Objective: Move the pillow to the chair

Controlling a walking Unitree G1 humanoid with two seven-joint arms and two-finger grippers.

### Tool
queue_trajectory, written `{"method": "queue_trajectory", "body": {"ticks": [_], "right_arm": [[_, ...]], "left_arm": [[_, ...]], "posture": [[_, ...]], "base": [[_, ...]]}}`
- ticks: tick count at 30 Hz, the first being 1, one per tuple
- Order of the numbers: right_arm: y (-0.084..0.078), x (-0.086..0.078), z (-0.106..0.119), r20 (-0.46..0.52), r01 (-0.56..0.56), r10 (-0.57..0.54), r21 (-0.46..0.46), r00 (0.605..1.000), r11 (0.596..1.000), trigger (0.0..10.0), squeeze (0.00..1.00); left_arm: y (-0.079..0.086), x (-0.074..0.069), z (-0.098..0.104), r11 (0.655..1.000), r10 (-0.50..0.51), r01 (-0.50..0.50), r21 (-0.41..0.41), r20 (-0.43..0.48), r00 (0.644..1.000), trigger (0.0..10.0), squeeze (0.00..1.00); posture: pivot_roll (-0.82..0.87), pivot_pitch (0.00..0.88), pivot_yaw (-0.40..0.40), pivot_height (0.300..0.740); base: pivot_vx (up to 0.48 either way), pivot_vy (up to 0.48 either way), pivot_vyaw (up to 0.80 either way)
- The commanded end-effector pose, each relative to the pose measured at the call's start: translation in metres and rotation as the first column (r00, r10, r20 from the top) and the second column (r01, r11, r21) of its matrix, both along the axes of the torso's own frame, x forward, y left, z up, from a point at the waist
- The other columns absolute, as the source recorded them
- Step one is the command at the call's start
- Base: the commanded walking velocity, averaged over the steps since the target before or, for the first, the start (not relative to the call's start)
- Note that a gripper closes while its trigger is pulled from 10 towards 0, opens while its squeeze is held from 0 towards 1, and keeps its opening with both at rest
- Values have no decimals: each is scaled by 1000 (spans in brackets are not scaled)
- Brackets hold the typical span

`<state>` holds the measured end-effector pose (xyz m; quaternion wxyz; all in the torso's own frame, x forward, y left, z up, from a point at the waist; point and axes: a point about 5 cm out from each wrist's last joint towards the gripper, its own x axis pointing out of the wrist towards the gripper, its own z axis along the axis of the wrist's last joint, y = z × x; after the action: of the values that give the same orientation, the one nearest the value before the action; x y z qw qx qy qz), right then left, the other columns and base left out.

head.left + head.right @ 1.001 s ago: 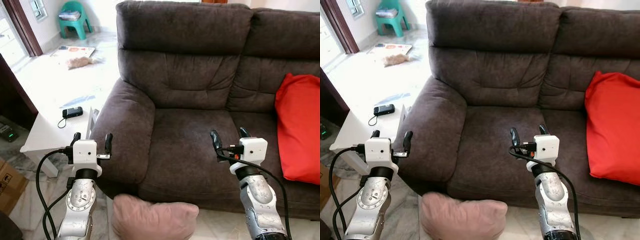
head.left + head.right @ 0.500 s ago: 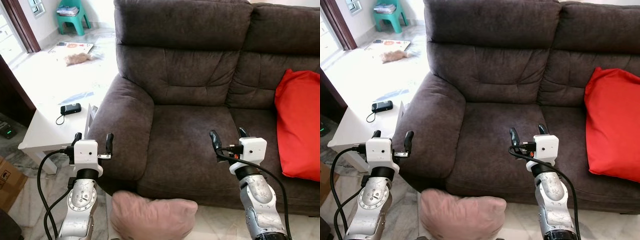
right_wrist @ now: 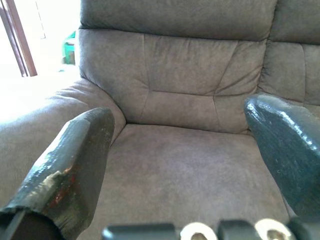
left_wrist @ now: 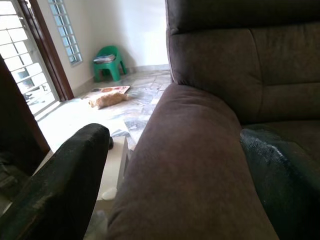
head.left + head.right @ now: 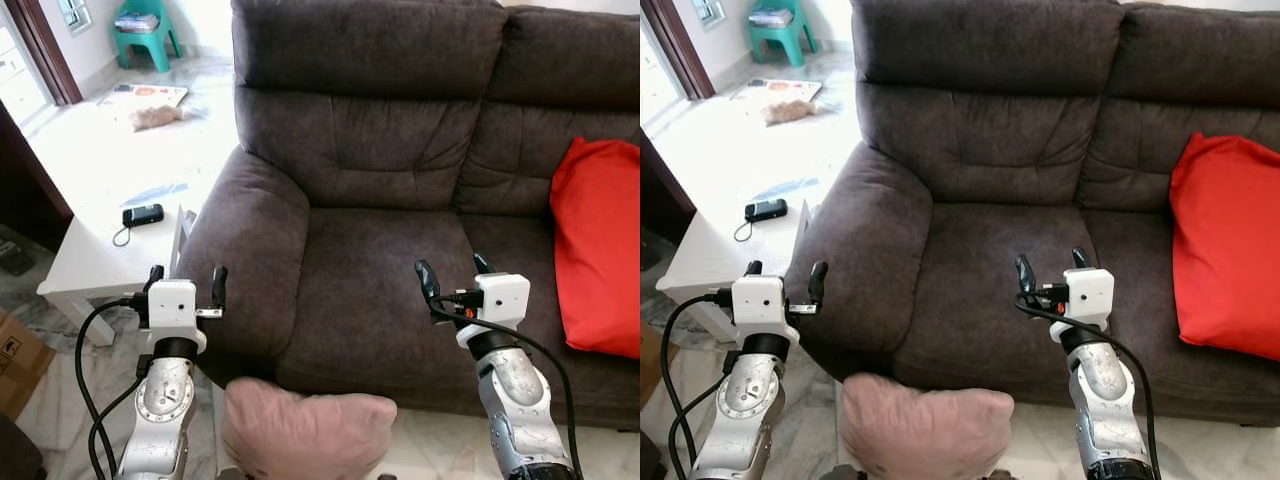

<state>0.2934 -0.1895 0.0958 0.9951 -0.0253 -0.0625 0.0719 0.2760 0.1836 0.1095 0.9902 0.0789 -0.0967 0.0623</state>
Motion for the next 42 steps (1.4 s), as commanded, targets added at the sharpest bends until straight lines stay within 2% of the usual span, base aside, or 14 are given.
{"method": "queue_trajectory", "body": {"ticks": [1,32,42], "right_arm": [[1,1,6,25,-9,9,1,1000,1000,10000,0],[1,3,4,-6,-8,8,1,1000,1000,10000,0],[2,3,4,-9,-18,18,0,1000,1000,10000,0]], "left_arm": [[-2,0,0,1000,6,-6,-6,2,1000,10000,0],[-5,1,-1,1000,2,-2,-16,-2,1000,10000,0],[-5,1,-1,1000,2,-2,-17,-3,1000,10000,0]], "posture": [[-3,78,-31,664],[-6,86,-36,664],[-5,87,-37,594]], "base": [[0,0,0],[0,0,0],[0,0,0]]}}
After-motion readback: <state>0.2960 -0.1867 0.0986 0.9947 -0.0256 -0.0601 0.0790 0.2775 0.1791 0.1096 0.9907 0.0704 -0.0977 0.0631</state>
